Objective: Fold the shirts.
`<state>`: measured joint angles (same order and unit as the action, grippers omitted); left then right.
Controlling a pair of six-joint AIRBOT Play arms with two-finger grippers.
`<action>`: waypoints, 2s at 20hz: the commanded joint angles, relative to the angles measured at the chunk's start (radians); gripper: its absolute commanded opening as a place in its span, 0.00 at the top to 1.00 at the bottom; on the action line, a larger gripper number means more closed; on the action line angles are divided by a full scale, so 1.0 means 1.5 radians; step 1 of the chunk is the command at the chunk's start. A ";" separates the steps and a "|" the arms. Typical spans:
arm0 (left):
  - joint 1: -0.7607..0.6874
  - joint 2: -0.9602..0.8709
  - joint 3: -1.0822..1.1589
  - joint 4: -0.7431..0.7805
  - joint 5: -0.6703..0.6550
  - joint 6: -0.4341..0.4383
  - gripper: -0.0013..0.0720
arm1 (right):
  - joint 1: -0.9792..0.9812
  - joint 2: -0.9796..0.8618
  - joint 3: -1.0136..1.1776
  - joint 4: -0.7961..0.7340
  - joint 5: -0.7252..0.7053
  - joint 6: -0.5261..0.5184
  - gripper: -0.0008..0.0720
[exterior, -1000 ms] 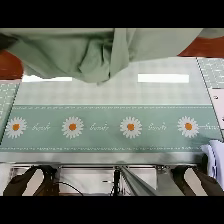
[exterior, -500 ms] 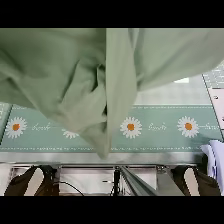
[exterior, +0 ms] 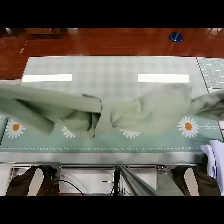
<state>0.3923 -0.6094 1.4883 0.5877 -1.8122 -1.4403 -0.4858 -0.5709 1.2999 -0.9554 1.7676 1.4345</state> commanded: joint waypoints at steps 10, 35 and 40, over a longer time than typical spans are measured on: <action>-0.191 -0.086 -0.649 -0.003 0.469 0.108 0.95 | 0.183 -0.189 -0.343 -0.132 -0.443 0.044 0.95; -0.301 -0.541 -0.540 -0.245 0.554 0.372 0.94 | 0.209 -0.282 -0.323 -0.093 -0.639 0.010 0.36; -0.253 -0.538 -0.517 -0.247 0.473 0.380 0.35 | 0.209 -0.248 -0.302 -0.044 -0.522 -0.046 0.36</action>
<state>-0.0345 -1.4189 0.6899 0.2195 -1.0119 -0.8791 -0.1726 -0.9749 0.8345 -1.0489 0.8925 1.4055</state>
